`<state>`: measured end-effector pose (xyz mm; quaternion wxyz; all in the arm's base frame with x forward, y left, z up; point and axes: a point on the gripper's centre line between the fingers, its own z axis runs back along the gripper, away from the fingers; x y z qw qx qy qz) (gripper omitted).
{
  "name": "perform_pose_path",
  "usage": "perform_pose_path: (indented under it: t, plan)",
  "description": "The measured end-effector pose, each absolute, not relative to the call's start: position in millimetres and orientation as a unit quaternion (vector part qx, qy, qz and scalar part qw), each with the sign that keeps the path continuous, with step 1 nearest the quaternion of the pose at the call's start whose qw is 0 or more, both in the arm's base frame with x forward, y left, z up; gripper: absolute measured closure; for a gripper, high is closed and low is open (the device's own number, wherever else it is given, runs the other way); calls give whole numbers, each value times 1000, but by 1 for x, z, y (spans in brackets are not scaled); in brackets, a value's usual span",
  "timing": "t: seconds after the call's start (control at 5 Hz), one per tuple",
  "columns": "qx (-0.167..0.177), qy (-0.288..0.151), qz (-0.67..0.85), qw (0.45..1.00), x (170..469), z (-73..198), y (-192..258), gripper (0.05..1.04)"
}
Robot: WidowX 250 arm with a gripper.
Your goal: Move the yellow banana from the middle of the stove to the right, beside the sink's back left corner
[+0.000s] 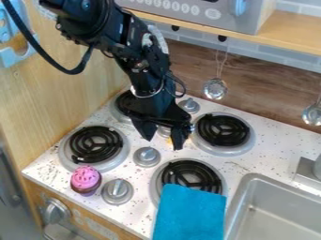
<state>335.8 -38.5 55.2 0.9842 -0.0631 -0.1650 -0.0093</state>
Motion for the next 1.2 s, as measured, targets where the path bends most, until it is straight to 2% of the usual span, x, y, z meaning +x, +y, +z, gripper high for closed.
perform_pose_path:
  t: [0.2,0.6,0.8,1.0,1.2]
  plan:
    - [-62,-150,-9,987,332,46,-39,85]
    - [-62,-147,-5,987,331,42,-38,85]
    - [-2,-184,37,982,362,1,-29,85]
    - [25,-253,23,967,401,-10,-36,85]
    - [26,-289,29,956,426,-17,-37,85]
